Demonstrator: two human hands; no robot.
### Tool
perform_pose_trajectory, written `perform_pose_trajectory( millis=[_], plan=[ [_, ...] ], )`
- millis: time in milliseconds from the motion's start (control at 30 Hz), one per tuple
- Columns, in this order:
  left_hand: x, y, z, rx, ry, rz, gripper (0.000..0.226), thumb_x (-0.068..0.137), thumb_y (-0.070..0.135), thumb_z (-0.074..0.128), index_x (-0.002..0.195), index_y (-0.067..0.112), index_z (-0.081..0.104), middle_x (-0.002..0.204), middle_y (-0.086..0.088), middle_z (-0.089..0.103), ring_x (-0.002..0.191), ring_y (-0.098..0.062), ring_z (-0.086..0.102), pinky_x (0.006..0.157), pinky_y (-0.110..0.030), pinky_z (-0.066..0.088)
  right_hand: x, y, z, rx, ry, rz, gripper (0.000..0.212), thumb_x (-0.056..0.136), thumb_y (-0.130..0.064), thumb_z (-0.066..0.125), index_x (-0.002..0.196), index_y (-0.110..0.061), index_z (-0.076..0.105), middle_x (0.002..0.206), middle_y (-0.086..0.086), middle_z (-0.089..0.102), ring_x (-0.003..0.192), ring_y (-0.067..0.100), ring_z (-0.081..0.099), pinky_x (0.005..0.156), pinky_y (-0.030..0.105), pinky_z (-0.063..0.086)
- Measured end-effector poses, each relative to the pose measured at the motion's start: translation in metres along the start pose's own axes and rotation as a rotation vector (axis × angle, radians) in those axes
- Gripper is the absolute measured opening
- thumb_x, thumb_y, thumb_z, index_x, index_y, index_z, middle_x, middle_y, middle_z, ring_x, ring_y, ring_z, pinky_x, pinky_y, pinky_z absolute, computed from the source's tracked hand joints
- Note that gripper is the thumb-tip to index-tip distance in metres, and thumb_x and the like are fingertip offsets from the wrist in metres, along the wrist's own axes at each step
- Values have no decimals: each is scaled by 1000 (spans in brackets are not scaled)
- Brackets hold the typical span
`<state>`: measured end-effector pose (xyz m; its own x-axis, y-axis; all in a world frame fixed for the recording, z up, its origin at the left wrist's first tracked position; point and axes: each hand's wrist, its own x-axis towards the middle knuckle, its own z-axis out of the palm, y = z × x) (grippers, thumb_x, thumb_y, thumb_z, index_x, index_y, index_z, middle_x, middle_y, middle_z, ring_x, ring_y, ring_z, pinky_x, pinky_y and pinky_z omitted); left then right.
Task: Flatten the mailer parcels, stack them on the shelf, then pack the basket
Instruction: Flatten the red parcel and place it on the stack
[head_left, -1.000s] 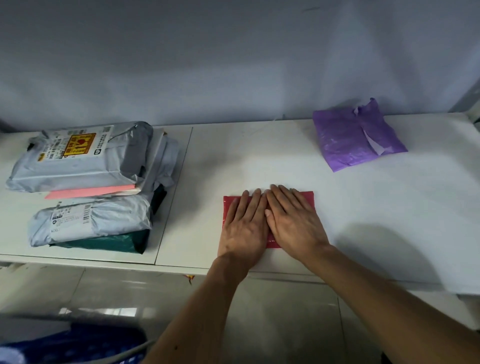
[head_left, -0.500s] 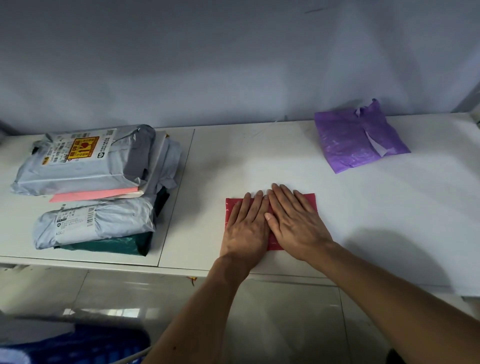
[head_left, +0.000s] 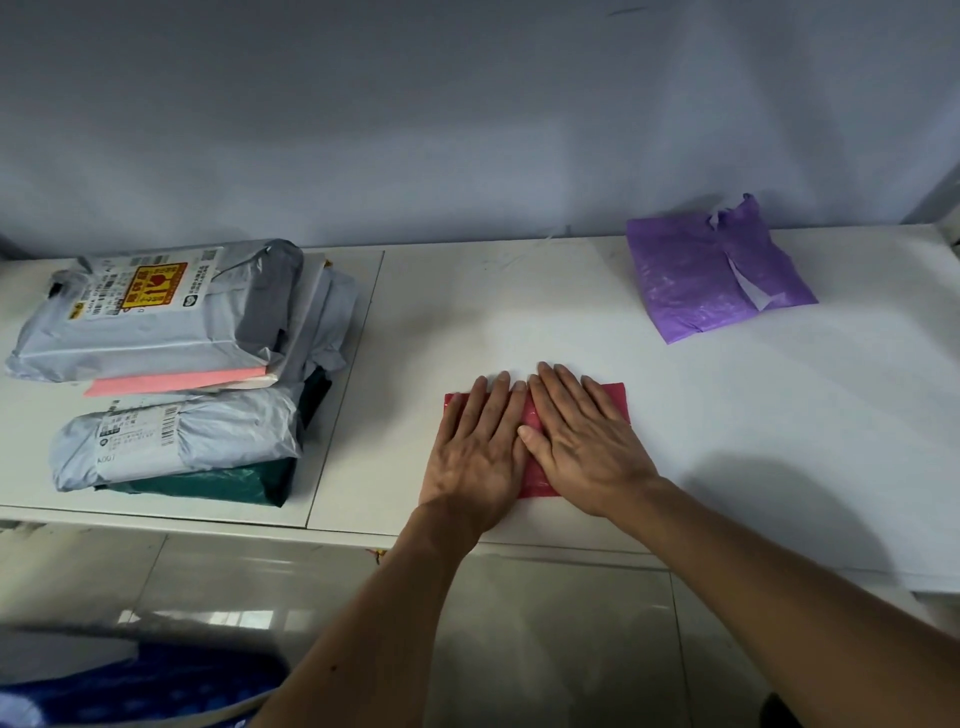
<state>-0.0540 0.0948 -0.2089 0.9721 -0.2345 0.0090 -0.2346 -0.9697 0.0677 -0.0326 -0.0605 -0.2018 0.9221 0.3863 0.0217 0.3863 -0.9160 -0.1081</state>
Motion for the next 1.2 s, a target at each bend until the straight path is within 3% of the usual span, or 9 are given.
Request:
perform_pose_trajectory(
  millis=[133, 233, 500, 667, 800, 900, 1000, 1100, 1200],
  plan=[
    [2, 0, 2, -9, -7, 0, 59, 101, 42, 11, 156, 21, 13, 163, -1, 11, 150, -21, 4, 122, -42, 5, 0, 0, -1, 6, 6, 23, 80, 99, -53, -7, 149, -5, 34, 157, 13, 29, 147, 24, 24, 119, 44, 22],
    [2, 1, 2, 1, -9, -13, 58, 102, 44, 13, 156, 22, 16, 162, -1, 13, 150, -21, 6, 122, -43, 7, -6, 7, 1, 18, 34, 131, 78, 97, -57, 12, 149, -3, 33, 156, 17, 28, 147, 27, 24, 119, 45, 21],
    [6, -4, -6, -43, -130, 18, 69, 93, 55, -6, 155, 26, -5, 162, 4, -11, 149, -17, -16, 120, -38, -11, -7, 14, 1, 12, -4, 117, 79, 95, -57, 12, 152, -5, 24, 159, 15, 20, 149, 25, 16, 121, 41, 15],
    [9, 17, -20, -50, -22, -69, 72, 93, 48, -5, 156, 19, 14, 163, -1, 12, 151, -19, 3, 121, -37, -4, -7, 12, 1, 47, 5, 121, 76, 95, -52, 9, 152, -5, 26, 159, 14, 21, 149, 24, 17, 121, 42, 16],
    [21, 51, -15, -222, -43, 82, 69, 95, 47, -2, 156, 18, 11, 163, 3, 5, 150, -10, -6, 120, -28, -8, -8, 17, 0, 68, -87, 77, 87, 76, -47, -10, 155, -11, -5, 162, 7, -11, 149, 18, -13, 122, 37, -4],
    [27, 53, -6, -327, -105, 59, 57, 104, 41, 12, 156, 19, 4, 163, 6, -3, 148, -4, -10, 122, -29, -5, -9, 18, 0, 53, -80, 78, 89, 74, -50, -7, 154, -12, -8, 162, 7, -13, 149, 18, -14, 121, 37, -5],
    [22, 45, -7, -294, -105, 71, 60, 103, 46, 11, 156, 20, 2, 163, 6, -4, 147, -2, -10, 122, -31, -2, -8, 16, 0, 34, -113, 82, 88, 74, -51, -7, 153, -14, -13, 160, 4, -18, 148, 16, -17, 121, 37, -6],
    [8, 23, -8, -166, -51, 44, 70, 98, 57, 4, 156, 19, 6, 161, 6, -1, 149, -6, -5, 121, -28, -4, -7, 15, -1, 38, -57, 106, 79, 87, -49, 3, 155, -9, 10, 163, 9, 4, 150, 20, 1, 122, 40, 4],
    [-10, -3, -4, -37, 34, 32, 66, 103, 52, 13, 153, 9, 24, 158, -7, 23, 148, -21, 17, 121, -40, 20, -6, 16, 1, 19, -24, 110, 75, 94, -50, 12, 151, -5, 28, 158, 13, 24, 148, 24, 19, 121, 43, 16]
  ],
)
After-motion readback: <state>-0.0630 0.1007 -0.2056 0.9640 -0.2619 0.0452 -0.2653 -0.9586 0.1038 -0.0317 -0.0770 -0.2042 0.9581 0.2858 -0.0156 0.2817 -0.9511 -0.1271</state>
